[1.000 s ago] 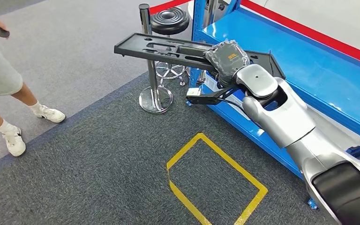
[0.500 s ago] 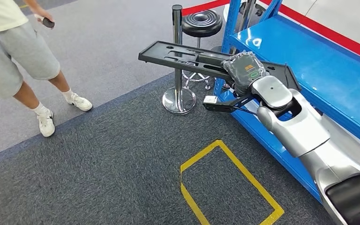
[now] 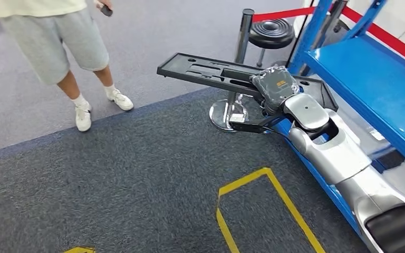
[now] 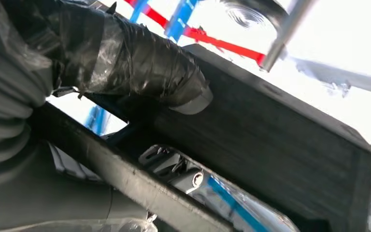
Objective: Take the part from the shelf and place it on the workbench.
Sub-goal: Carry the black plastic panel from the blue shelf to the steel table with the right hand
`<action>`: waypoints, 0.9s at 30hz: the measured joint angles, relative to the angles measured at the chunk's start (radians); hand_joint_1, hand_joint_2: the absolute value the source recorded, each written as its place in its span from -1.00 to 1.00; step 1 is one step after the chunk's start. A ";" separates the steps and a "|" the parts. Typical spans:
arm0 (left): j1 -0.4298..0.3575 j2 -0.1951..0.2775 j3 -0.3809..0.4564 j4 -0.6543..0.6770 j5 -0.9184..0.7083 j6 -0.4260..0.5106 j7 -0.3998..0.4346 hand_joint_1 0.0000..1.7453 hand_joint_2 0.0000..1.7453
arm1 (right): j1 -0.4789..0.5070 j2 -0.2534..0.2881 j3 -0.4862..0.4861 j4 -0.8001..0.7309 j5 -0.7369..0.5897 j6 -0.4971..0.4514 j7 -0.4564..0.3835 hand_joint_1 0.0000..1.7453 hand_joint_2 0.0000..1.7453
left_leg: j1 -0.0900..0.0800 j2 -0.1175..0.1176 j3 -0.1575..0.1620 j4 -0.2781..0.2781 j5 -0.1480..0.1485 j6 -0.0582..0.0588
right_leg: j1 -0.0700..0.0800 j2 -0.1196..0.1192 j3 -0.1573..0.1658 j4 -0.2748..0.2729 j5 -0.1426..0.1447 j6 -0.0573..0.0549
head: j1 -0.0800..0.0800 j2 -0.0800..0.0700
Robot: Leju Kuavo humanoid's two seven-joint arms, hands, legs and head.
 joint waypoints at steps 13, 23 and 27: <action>0.001 -0.003 0.005 0.000 -0.011 -0.006 -0.017 -1.00 1.00 | 0.028 0.014 -0.012 0.002 0.010 -0.007 0.001 1.00 1.00 | 0.012 -0.158 -0.038 0.053 -0.012 -0.038 | -0.014 0.121 -0.007 -0.033 0.048 -0.006 | 0.003 0.000; -0.002 -0.002 0.016 0.000 -0.020 0.001 -0.009 -1.00 1.00 | 0.020 0.027 -0.022 0.002 0.014 -0.007 -0.005 1.00 1.00 | 0.009 0.008 -0.099 0.174 -0.040 -0.043 | -0.003 -0.006 0.014 -0.044 0.038 -0.029 | -0.007 0.000; -0.005 0.000 0.017 0.000 -0.021 0.003 -0.009 -1.00 1.00 | 0.013 0.032 -0.023 0.004 0.016 -0.007 -0.006 1.00 1.00 | -0.020 0.051 -0.030 0.042 -0.016 -0.015 | 0.003 -0.052 0.027 -0.054 0.029 -0.016 | -0.006 0.000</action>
